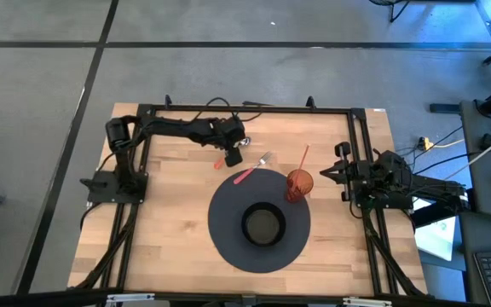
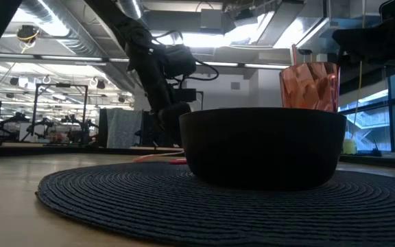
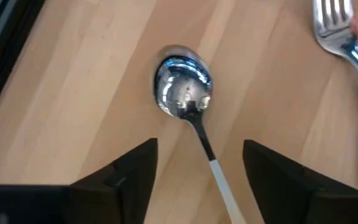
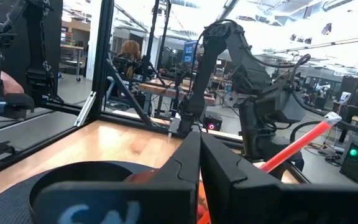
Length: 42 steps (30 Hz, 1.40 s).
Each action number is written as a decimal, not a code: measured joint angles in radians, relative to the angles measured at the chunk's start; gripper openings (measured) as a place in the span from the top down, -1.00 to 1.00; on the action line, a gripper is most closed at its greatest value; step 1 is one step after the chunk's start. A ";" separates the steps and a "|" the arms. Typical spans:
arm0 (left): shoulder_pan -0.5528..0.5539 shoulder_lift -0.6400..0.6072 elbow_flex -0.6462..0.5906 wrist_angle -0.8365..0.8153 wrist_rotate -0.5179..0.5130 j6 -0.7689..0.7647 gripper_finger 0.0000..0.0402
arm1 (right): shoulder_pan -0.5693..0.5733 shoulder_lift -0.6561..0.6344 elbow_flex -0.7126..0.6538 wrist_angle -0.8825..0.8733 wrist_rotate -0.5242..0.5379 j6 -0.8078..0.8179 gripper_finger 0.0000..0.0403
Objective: Pick & Place Utensil
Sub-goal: Put the orange spoon into the black bowl on the blue mat
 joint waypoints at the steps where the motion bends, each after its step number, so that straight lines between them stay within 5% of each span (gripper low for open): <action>1: 0.000 0.000 0.000 -0.001 0.004 0.000 -0.17 | 0.000 0.000 0.000 0.000 0.000 0.000 0.93; 11: -0.038 0.005 -0.003 -0.015 -0.099 -0.010 -0.14 | 0.000 0.000 0.000 -0.001 0.000 0.000 0.93; 42: -0.016 0.084 -0.002 -0.017 -0.099 -0.045 -0.10 | 0.000 0.001 0.000 -0.018 0.000 0.000 0.93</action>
